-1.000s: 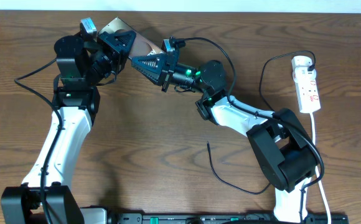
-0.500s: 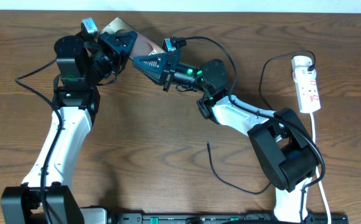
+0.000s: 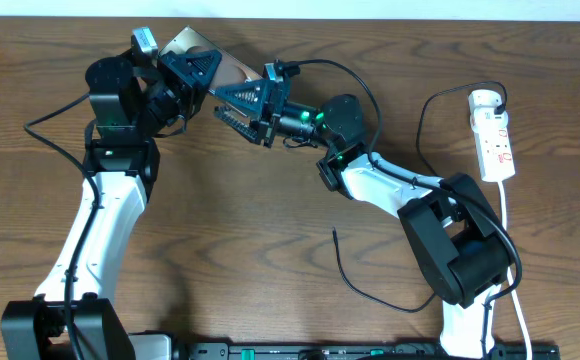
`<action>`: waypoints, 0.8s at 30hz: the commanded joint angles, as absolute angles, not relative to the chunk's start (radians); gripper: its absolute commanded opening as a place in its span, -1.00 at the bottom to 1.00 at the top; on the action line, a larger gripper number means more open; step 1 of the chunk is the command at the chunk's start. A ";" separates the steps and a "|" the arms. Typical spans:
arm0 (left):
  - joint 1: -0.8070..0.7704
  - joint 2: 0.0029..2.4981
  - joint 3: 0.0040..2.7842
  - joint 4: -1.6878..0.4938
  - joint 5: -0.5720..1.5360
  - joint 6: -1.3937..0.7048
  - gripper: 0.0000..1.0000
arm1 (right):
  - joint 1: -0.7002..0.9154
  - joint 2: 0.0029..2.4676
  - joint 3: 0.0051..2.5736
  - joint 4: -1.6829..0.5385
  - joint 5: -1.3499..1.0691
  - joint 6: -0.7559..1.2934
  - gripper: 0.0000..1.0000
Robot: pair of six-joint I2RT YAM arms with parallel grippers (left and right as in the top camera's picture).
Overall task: Plug charger to phone and switch on socket
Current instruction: 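Release the phone from the right gripper and pull the left gripper back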
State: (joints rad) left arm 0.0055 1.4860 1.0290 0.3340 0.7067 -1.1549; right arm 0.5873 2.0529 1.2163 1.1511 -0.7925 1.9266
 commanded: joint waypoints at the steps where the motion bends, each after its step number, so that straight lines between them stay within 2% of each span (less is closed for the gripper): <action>1: -0.009 1.477 1.045 0.336 0.820 -1.141 -0.85 | 0.589 2.048 1.230 1.159 -0.771 1.913 0.30; 7: -0.009 1.477 1.045 0.336 0.823 -1.141 -0.86 | 0.588 2.048 1.230 1.159 -0.771 1.913 0.98; 24: 0.031 1.477 1.045 0.336 0.854 -1.142 -0.86 | 0.562 2.048 1.230 1.159 -0.799 1.913 0.99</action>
